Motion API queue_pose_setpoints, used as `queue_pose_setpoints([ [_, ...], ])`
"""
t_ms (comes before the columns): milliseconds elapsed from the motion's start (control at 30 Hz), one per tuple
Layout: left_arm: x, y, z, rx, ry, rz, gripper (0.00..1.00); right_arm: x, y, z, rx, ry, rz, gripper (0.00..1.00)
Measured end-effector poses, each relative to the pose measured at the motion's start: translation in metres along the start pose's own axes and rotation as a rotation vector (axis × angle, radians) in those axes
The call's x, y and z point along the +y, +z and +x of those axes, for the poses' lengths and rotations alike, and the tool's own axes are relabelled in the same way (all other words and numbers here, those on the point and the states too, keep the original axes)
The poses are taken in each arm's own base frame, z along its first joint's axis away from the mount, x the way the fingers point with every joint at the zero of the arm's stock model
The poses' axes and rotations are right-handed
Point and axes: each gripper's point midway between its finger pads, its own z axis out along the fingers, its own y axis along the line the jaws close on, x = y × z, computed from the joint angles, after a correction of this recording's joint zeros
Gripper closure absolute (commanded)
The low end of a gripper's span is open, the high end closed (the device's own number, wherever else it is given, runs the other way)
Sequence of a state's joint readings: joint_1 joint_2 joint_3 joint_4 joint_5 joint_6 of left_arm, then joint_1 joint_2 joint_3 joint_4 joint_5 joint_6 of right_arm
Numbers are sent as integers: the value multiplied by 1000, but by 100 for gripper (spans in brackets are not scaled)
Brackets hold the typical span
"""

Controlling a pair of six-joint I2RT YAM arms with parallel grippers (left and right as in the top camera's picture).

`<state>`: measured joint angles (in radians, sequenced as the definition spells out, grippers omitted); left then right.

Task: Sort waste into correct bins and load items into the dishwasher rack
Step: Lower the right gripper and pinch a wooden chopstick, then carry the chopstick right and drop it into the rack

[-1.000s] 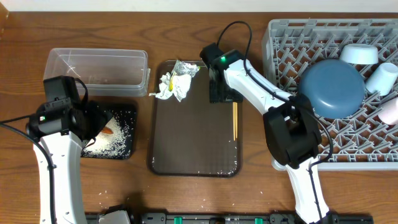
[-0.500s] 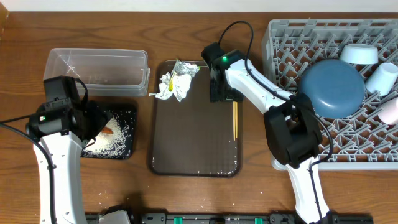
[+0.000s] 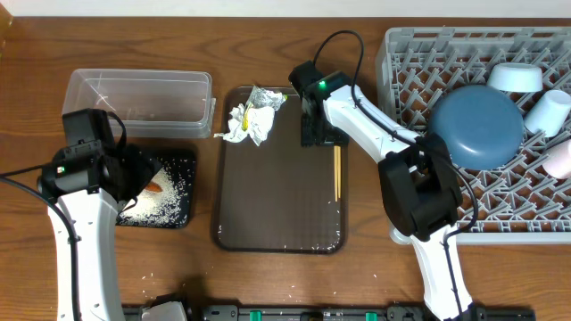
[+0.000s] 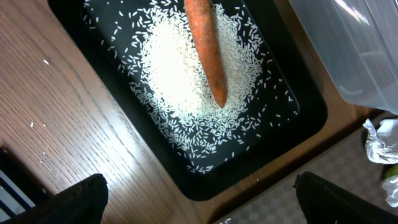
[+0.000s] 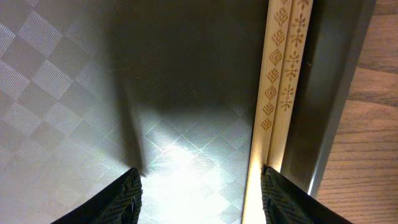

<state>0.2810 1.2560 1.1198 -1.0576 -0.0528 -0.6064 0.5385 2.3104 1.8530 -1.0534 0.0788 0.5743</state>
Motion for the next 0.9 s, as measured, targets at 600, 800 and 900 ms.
queue_pose_setpoints([
  [600, 0, 0, 0, 0, 0, 0, 1, 2, 7, 3, 18, 7, -10, 99],
  [800, 0, 0, 0, 0, 0, 0, 2, -3, 4, 6, 41, 19, -3, 99],
  [900, 0, 0, 0, 0, 0, 0, 2, -12, -3, -2, 46, 41, -11, 99],
])
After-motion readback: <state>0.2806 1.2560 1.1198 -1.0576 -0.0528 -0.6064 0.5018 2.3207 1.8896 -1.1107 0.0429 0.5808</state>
